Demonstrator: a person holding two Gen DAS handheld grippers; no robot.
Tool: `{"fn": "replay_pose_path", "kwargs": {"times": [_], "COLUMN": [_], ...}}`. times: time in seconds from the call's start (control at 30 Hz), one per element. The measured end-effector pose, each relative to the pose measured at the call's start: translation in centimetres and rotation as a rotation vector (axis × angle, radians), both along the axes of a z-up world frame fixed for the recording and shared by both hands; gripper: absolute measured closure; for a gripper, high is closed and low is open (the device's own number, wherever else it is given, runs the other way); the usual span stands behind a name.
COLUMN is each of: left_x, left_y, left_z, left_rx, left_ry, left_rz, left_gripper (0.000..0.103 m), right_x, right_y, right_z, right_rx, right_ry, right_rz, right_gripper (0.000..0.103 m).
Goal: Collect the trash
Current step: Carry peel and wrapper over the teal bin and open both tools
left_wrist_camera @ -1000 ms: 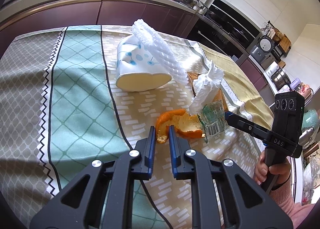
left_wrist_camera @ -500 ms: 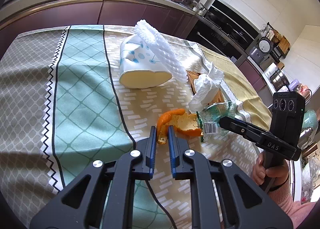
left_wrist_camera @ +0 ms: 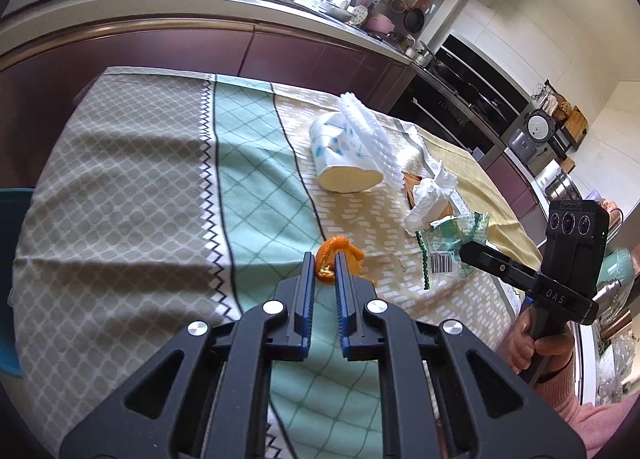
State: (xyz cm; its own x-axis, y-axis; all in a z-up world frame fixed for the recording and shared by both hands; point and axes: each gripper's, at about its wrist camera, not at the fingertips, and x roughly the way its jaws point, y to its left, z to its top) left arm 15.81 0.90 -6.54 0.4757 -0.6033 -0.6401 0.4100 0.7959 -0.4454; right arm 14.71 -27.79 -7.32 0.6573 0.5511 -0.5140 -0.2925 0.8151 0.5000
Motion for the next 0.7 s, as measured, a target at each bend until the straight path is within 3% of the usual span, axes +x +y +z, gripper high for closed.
{"fn": "replay_pose_path", "kwargs": {"times": [0.7], "left_x": [-4.6], "left_y": [20.9], "left_z": [5.3], "left_rx": [0.021], "left_ry": [-0.125], "left_rz": [0.368], "left_gripper": [0.093], "right_x": [5.8], "right_y": [17.9], "right_z": [2.5], "right_rx": [-0.017], "right_ry": [-0.027], "right_rz": [0.362], "right_gripper": [0.084]}}
